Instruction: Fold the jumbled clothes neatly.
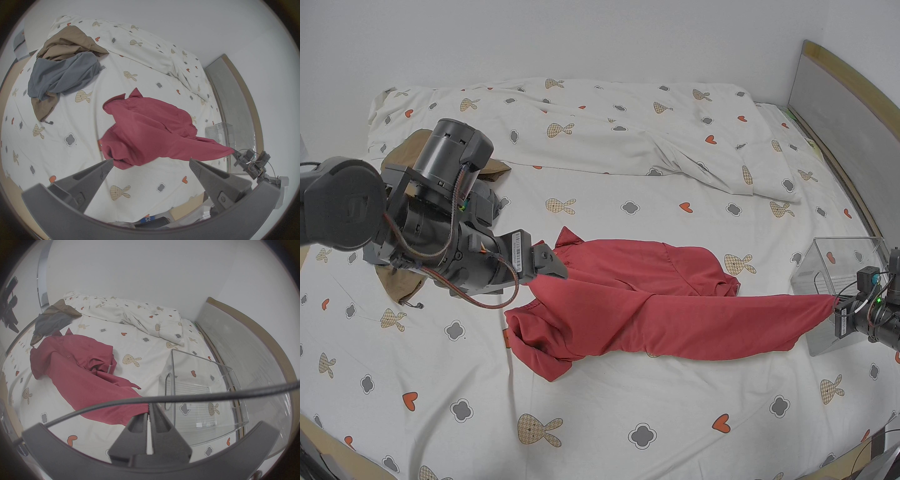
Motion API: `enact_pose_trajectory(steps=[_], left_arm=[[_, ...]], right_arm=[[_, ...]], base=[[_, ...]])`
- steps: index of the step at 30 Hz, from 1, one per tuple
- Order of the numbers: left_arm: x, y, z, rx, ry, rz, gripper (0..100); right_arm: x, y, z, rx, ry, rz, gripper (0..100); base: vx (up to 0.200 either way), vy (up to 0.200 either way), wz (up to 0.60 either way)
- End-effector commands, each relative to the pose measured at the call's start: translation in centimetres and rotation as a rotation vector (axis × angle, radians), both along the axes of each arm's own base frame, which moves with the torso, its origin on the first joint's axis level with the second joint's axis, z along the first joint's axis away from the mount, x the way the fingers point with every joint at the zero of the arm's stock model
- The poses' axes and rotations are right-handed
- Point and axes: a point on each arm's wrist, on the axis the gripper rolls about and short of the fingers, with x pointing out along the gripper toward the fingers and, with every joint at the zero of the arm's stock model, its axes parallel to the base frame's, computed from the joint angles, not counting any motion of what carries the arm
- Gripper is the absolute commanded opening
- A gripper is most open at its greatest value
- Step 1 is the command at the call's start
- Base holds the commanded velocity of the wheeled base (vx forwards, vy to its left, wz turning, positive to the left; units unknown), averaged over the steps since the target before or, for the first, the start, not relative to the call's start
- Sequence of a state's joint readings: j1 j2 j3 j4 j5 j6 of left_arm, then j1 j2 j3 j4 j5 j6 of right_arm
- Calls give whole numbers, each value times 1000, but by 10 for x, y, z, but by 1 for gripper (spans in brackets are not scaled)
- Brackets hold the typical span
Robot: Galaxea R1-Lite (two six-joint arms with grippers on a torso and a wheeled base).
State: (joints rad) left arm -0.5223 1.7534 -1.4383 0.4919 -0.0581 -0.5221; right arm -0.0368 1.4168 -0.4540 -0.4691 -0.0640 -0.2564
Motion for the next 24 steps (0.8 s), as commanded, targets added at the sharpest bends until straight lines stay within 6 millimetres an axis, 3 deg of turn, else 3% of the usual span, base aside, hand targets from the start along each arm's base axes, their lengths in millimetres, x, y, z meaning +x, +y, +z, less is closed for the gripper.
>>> enact_pose_trajectory(steps=[1, 5, 9, 10, 19, 24], left_arm=[[23, 10, -14, 31, 26, 36, 100], [38, 14, -17, 32, 28, 65, 100], [44, 17, -16, 30, 18, 76, 100], [44, 17, -16, 30, 18, 76, 100], [91, 42, -34, -28, 46, 53, 100], [126, 56, -55, -43, 62, 63, 100]], right_arm=[[-1, -1, -5, 4, 19, 1, 0], [-1, 18, -6, 8, 22, 91, 0], [-1, 22, -6, 5, 23, 106, 0], [-1, 22, -6, 5, 23, 106, 100], [-11, 15, -3, 6, 0, 75, 100], [-27, 6, 7, 12, -62, 38, 100]], base=[[0, 0, 0], [0, 0, 0], [0, 0, 0], [0, 0, 0], [0, 0, 0], [0, 0, 0]])
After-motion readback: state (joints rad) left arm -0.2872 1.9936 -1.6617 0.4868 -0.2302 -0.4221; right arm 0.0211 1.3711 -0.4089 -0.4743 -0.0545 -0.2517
